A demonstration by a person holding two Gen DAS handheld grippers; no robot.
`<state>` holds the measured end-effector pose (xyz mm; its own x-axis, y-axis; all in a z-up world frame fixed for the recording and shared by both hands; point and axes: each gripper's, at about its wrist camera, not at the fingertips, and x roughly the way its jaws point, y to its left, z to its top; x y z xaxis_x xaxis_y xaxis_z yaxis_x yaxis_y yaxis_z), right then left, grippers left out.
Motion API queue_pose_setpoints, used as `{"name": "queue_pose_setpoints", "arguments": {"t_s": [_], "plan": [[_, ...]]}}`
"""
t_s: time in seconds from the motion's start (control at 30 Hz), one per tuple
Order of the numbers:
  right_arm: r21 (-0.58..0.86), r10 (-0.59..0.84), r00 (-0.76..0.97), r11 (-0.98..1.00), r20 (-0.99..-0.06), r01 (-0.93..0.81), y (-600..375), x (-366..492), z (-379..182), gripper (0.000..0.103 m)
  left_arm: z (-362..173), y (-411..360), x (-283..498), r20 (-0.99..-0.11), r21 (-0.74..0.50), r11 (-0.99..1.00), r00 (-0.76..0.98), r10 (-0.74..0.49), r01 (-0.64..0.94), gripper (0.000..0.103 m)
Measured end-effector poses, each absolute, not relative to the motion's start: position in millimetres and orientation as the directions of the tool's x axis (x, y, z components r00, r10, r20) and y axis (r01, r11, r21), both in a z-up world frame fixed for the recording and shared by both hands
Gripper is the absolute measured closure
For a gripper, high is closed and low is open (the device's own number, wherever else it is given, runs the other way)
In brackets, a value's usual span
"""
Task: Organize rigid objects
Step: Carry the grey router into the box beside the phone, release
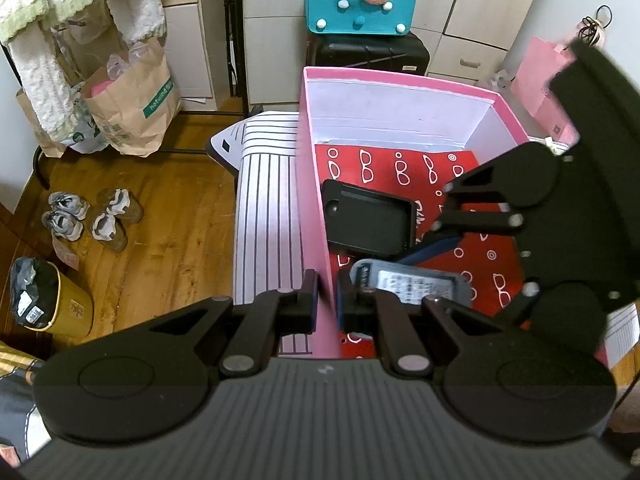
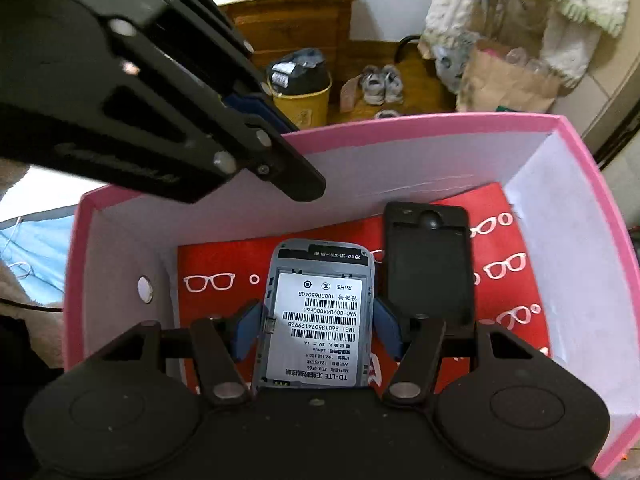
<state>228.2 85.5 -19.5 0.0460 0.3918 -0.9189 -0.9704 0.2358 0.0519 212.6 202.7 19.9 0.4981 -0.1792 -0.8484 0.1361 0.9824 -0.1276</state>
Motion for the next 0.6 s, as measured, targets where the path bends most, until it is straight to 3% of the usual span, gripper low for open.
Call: {"name": "queue_pose_setpoints", "arguments": {"t_s": [0.3,0.6], "plan": [[0.001,0.353,0.077,0.217,-0.933,-0.976,90.8,235.3,-31.9,0.037,19.8,202.9,212.8,-0.848,-0.128,0.981,0.496,-0.184,0.145,0.094],[-0.055,0.41,0.111,0.146,-0.905,-0.988,75.2,223.7,-11.7,0.037,18.5,202.1,213.1,-0.848,-0.128,0.981,0.497,-0.184,0.143,0.094]]}}
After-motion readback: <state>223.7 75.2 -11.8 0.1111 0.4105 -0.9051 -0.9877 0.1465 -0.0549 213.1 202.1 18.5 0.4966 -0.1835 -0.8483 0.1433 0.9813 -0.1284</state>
